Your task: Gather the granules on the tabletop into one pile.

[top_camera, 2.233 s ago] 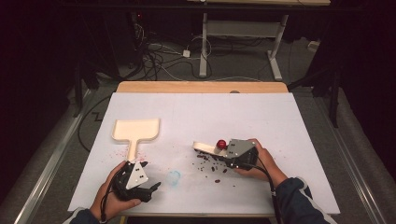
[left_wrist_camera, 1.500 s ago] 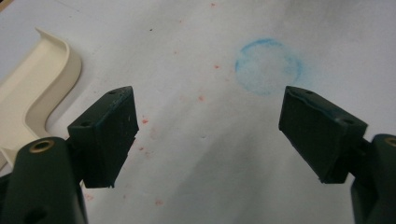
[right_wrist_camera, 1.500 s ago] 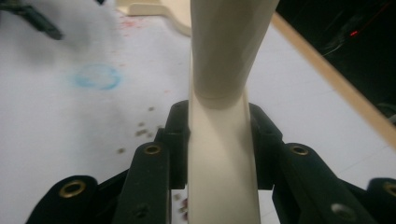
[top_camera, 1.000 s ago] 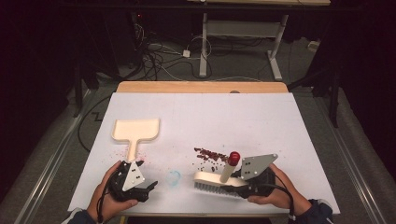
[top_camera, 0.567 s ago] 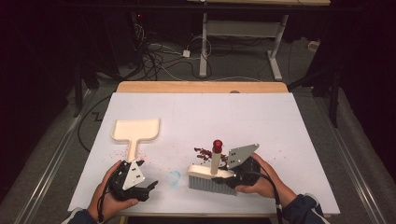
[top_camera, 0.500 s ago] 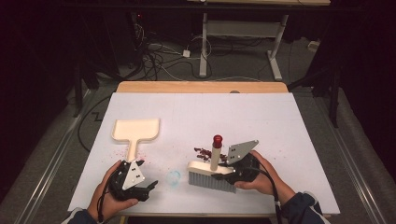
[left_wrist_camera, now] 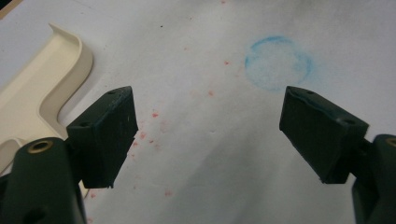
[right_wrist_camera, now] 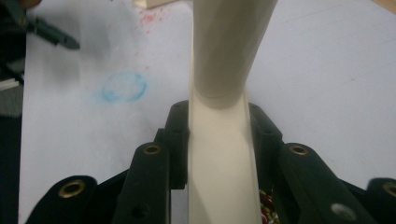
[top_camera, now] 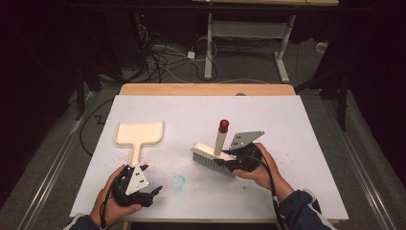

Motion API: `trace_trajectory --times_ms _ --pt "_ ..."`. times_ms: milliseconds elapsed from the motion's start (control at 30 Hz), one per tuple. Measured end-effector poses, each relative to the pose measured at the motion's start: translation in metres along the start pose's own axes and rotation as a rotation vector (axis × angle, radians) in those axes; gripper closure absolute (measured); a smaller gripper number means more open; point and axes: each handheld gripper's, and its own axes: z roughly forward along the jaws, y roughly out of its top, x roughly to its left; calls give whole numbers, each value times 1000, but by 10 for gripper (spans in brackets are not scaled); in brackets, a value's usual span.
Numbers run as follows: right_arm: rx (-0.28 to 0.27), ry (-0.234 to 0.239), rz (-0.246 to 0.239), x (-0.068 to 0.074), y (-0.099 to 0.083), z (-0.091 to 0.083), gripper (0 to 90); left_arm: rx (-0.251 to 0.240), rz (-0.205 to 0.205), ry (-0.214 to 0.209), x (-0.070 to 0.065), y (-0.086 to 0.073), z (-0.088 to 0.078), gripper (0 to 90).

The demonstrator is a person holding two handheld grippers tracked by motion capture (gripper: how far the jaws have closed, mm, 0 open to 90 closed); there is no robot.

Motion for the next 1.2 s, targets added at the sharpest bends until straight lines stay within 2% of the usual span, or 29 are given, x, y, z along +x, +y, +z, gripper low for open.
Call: trace_trajectory --times_ms 67,233,367,433,500,533,633,767,833,1000,1200 --pt "-36 -22 68 3 2 1 676 2 1 1 0 0 0 183" --pt "-141 -26 233 22 8 15 676 6 2 0 -1 1 1 183" --pt "-192 -12 323 37 11 34 676 9 4 -1 -1 1 2 183" --pt "-193 -45 354 39 11 44 676 10 3 -2 -1 0 1 183" --pt "-193 -82 403 35 6 52 676 9 1 -2 0 0 1 183" --pt "-188 -116 426 32 4 54 676 9 1 -3 0 -1 2 183" --pt "-170 -179 483 19 -5 53 673 10 -2 -2 0 -1 1 183" --pt "-149 -198 588 6 -21 46 664 15 0 -1 1 -1 1 183" --pt "-151 -215 597 3 -25 42 664 12 0 2 0 -1 1 183" --pt "-151 -215 615 1 -30 29 668 10 1 3 -1 0 1 183" --pt "-174 -193 601 2 -28 9 675 5 1 2 -1 0 0 183"
